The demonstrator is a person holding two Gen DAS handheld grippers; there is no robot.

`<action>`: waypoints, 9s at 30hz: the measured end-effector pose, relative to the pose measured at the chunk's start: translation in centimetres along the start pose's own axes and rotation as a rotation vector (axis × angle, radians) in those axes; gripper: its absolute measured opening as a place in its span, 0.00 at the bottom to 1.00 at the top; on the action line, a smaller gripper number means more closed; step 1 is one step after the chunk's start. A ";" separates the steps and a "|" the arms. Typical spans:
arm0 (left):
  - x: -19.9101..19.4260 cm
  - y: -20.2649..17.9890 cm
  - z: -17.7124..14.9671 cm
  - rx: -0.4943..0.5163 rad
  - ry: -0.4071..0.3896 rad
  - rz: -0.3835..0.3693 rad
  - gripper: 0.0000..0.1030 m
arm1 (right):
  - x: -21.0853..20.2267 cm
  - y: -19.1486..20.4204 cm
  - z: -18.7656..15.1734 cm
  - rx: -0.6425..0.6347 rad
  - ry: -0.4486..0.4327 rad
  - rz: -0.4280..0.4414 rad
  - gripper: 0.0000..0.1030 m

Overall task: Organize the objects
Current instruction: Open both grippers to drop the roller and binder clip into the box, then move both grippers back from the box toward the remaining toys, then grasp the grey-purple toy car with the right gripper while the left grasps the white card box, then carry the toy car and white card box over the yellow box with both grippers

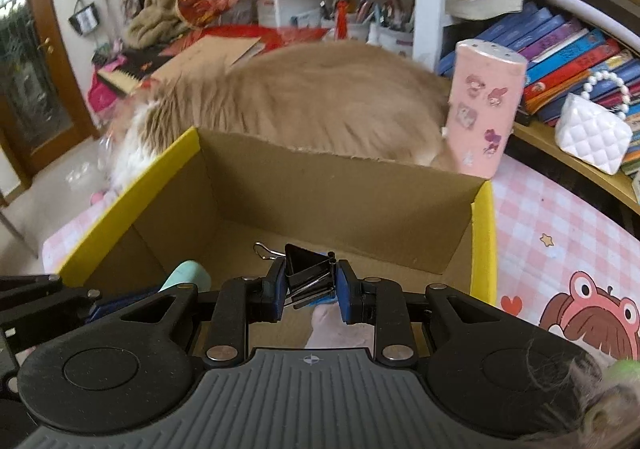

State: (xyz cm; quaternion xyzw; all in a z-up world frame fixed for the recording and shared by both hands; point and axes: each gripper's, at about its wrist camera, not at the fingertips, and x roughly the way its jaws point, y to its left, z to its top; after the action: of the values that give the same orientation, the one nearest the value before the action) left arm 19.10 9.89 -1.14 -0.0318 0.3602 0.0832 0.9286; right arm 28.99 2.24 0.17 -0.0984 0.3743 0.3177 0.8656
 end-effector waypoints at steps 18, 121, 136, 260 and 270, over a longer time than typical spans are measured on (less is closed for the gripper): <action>-1.5 -0.1 0.3 0.009 -0.057 0.012 0.49 | -1.2 0.3 0.7 0.008 -0.125 -0.037 0.52; -9.5 -16.8 -9.1 0.264 0.041 -0.333 0.79 | -23.7 -8.2 -26.0 0.597 -0.054 -0.546 0.71; -5.7 -21.4 -6.9 0.226 0.077 -0.255 0.79 | -21.2 -15.9 -24.4 0.553 -0.034 -0.483 0.71; -17.2 3.2 -13.6 -0.089 -0.066 -0.137 0.55 | -19.4 9.8 -20.7 0.226 -0.098 -0.139 0.41; -17.1 3.6 -10.7 -0.089 -0.160 -0.129 0.55 | -19.5 9.0 -17.5 0.197 -0.150 -0.139 0.41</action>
State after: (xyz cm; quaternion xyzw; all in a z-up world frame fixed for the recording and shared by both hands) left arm -1.10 9.91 2.51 -0.0893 0.2779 0.0415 0.9555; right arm 3.06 -7.19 2.37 -0.0146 0.3303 0.2254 0.9164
